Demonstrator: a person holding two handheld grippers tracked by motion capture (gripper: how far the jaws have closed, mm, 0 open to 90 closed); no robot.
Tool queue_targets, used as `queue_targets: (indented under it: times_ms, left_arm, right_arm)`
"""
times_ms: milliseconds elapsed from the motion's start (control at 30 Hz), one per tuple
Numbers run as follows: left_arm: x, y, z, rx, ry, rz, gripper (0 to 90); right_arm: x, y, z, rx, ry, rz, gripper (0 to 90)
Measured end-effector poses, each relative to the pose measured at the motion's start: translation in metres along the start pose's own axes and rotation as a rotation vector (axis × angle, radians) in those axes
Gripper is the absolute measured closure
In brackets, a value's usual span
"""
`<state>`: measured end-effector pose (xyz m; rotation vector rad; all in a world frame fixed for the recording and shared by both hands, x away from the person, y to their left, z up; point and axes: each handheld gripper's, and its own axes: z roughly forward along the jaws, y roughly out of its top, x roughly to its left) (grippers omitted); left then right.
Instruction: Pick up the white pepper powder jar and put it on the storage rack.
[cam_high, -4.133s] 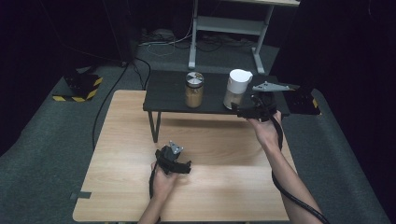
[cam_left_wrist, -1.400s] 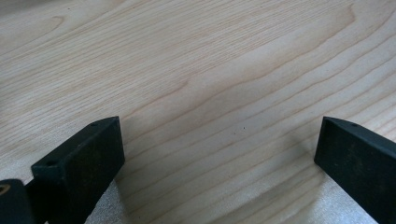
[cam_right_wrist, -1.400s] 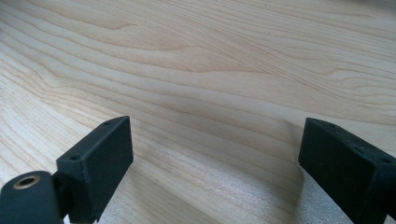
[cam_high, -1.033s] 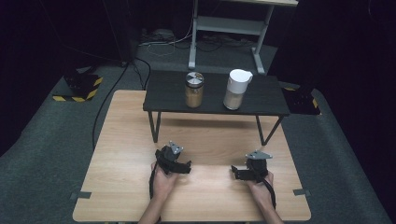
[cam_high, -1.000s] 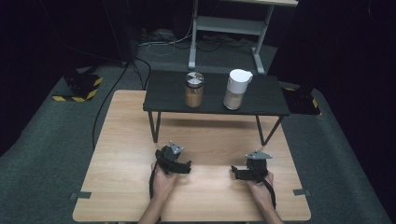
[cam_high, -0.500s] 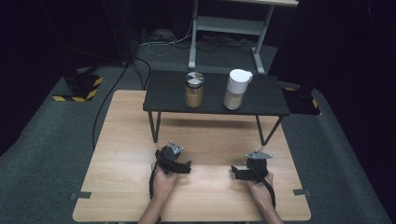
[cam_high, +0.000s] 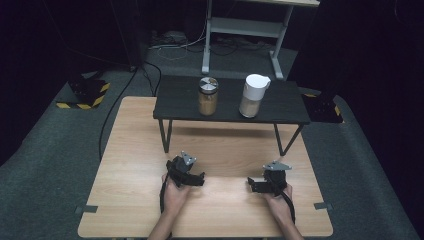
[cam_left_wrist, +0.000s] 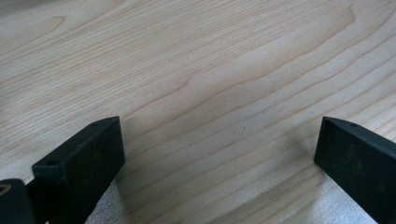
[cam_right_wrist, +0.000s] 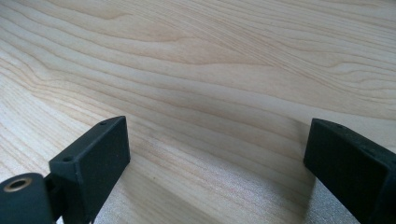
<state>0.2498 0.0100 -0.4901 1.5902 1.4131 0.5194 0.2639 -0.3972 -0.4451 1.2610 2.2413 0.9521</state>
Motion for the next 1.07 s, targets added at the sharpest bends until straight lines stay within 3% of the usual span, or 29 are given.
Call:
queue_targets:
  times_ms: [1067]
  left_arm:
    - [0.0008, 0.0003, 0.0005, 0.001, -0.006, -0.006, 1.0]
  right_arm:
    - [-0.0006, 0.0, 0.0002, 0.0, 0.011, -0.019, 5.6]
